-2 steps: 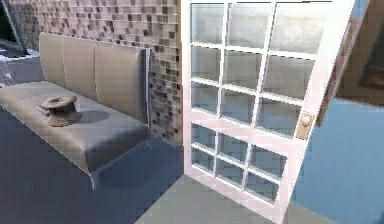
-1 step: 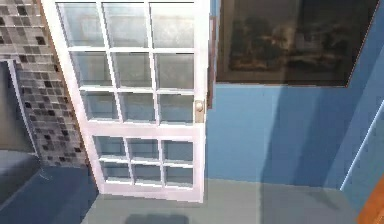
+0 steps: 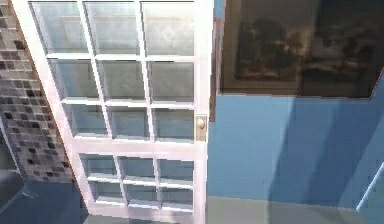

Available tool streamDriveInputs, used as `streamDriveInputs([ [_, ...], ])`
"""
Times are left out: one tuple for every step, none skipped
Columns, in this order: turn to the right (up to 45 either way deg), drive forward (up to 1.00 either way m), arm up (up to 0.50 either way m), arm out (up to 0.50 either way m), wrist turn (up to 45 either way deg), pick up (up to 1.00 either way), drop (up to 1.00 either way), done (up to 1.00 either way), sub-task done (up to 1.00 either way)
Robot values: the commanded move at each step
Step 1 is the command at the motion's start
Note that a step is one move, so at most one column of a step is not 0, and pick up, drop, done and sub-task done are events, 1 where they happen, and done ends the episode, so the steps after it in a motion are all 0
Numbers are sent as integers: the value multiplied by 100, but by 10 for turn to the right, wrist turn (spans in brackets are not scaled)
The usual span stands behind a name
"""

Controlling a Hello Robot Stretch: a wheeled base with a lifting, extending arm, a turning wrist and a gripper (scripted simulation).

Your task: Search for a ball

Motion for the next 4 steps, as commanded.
streamDriveInputs([
  [-450,0,0,0,0,0,0,0,0],
  [-180,0,0,0,0,0,0,0,0],
  [0,10,0,0,0,0,0,0,0],
  [450,0,0,0,0,0,0,0,0],
])
